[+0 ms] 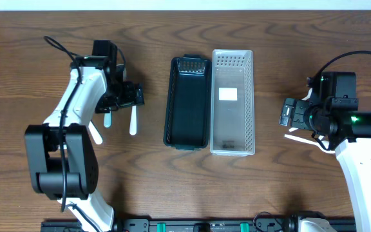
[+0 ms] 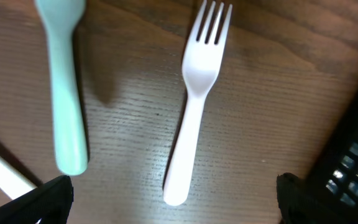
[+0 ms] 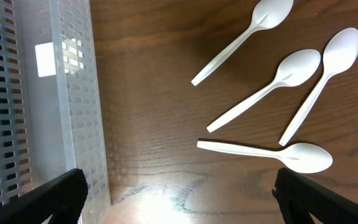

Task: Pack container
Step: 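Reach the left gripper to the white fork and grasp it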

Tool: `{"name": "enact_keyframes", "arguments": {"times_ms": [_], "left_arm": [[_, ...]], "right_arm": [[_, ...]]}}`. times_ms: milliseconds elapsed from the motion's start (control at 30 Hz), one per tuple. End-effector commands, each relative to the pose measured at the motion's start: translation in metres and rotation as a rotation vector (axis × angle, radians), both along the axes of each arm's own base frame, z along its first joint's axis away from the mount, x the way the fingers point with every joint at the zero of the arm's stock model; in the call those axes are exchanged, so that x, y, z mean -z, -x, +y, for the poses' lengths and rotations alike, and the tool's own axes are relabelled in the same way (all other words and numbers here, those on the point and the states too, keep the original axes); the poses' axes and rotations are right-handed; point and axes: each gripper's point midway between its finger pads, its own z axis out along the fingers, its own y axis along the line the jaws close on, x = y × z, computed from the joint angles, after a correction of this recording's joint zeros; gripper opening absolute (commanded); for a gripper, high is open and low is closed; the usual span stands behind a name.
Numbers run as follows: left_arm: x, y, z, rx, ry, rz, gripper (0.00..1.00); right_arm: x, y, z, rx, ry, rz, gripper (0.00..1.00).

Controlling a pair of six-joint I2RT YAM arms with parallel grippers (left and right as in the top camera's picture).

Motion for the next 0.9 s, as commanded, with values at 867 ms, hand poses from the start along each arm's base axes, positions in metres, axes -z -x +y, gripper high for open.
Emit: {"name": "enact_keyframes", "arguments": {"times_ms": [867], "left_arm": [[0.062, -0.010, -0.010, 0.195, -0.180, 0.059, 0.98]], "right_arm": [[-0.006, 0.000, 0.003, 0.003, -0.011, -0.004, 0.99]]}}
